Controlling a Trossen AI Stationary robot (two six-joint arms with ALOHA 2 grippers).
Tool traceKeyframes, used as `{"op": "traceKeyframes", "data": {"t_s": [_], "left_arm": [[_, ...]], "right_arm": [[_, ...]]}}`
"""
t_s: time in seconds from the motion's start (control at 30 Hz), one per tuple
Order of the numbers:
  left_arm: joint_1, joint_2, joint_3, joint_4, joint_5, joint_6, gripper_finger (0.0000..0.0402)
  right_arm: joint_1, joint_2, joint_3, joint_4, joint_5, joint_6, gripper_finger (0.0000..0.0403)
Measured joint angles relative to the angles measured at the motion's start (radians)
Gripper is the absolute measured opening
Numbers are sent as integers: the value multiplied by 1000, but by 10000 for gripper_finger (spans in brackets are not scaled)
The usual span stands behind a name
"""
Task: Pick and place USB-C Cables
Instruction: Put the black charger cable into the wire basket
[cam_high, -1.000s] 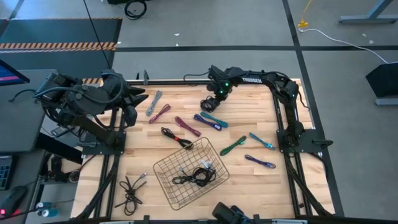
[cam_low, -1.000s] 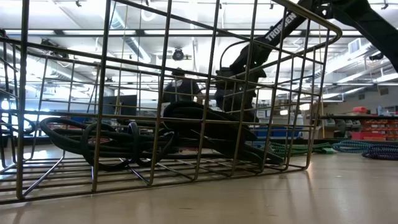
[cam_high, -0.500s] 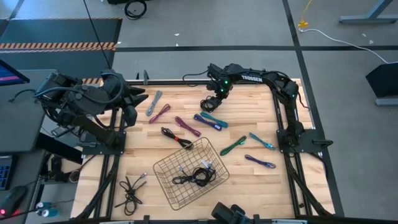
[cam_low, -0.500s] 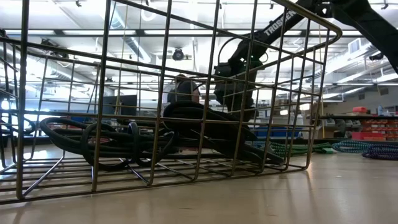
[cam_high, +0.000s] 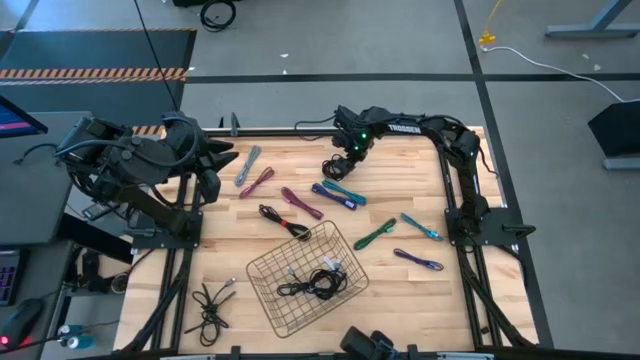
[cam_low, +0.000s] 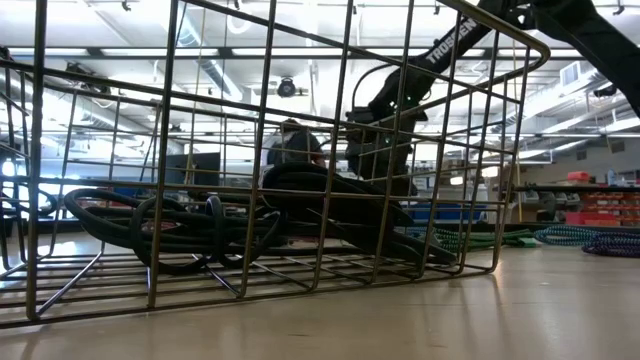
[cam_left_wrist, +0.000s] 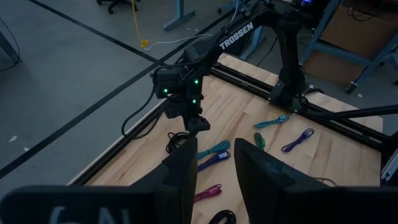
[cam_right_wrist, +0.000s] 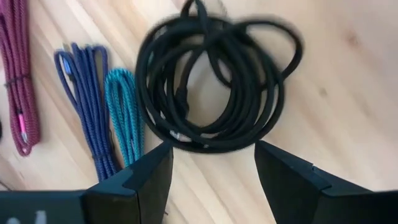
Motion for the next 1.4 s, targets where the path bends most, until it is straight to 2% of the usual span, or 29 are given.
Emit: {"op": "traceKeyframes", "data": {"t_s": [0.47, 0.6, 0.73, 0.97, 1.03, 1.1, 1.27, 1.4], "left_arm": [[0, 0, 0, 0, 0, -18, 112], [0, 0, 0, 0, 0, -21, 112], [0, 0, 0, 0, 0, -23, 112], [0, 0, 0, 0, 0, -22, 112], [0, 0, 0, 0, 0, -22, 112], [0, 0, 0, 0, 0, -23, 112], [0, 0, 0, 0, 0, -24, 112], [0, 0, 0, 0, 0, -24, 112]], "right_arm": [[0, 0, -55, 141, -30, 61, 232], [0, 0, -55, 155, -30, 92, 217], [0, 0, -55, 155, -30, 129, 167], [0, 0, -55, 176, -30, 164, 32], [0, 0, -55, 178, -30, 164, 9], [0, 0, -55, 177, -32, 180, 15], [5, -3, -55, 163, -127, 175, 74], [42, -19, -55, 116, -83, 99, 125]]}}
